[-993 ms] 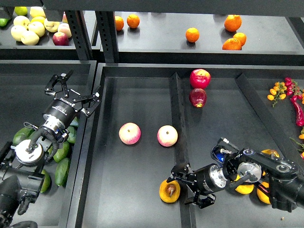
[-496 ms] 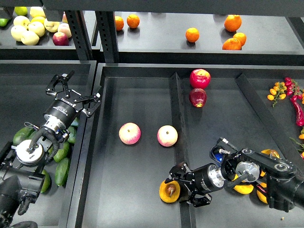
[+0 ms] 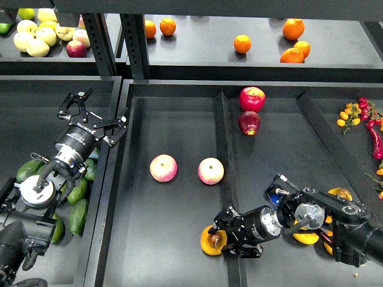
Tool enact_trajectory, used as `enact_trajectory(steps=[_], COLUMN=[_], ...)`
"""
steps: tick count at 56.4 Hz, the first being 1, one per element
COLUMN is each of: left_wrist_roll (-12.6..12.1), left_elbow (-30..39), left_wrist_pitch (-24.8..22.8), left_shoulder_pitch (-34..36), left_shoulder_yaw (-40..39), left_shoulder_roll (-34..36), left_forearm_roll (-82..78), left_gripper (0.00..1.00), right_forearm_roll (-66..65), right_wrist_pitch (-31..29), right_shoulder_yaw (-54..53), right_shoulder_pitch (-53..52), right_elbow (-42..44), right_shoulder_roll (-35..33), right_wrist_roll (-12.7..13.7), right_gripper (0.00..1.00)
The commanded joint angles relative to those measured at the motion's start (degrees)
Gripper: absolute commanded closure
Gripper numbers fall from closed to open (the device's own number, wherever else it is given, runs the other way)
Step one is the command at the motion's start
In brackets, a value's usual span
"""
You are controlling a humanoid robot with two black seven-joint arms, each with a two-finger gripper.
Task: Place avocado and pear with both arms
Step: 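Close the right gripper around the orange-yellow pear, then lift the pear and carry it into the bin of yellow pears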
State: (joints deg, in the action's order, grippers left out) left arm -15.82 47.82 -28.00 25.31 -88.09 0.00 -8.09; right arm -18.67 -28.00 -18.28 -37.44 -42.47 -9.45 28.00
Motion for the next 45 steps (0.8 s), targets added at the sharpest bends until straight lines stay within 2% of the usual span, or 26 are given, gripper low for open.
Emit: enact_trajectory(steps=[1,8,28,30,45], left_wrist_roll=[0.0,0.0,0.0,0.0,0.0], left_elbow=[0.0,0.0,-0.1,-0.1,-0.1], left_wrist_pitch=[0.0,0.0,0.0,0.0,0.0], left_shoulder_pitch=[0.0,0.0,-0.1,-0.1,-0.2], left_shoulder_yaw=[0.0,0.0,0.0,0.0,0.0], left_shoulder_roll=[0.0,0.0,0.0,0.0,0.0], left_forearm_roll=[0.0,0.0,0.0,0.0,0.0], left_gripper=[0.01,0.01,0.01,0.01,0.01], right_forearm_roll=[-0.1,-0.1,-0.1,0.9,5.0], right_wrist_pitch=[0.0,0.0,0.0,0.0,0.0], right_shoulder_yaw=[0.0,-0.1,-1.2,-1.7,-3.8], right_shoulder_pitch=[0.1,0.3,0.4,0.0,-4.4], right_elbow=[0.3,0.3,-0.2,-0.2,0.2], right_shoulder_roll=[0.0,-0.3,-1.3,-1.3,-0.6], right_wrist_roll=[0.0,0.0,0.0,0.0,0.0], right_gripper=[0.66,0.75,0.86,0.92,0.96])
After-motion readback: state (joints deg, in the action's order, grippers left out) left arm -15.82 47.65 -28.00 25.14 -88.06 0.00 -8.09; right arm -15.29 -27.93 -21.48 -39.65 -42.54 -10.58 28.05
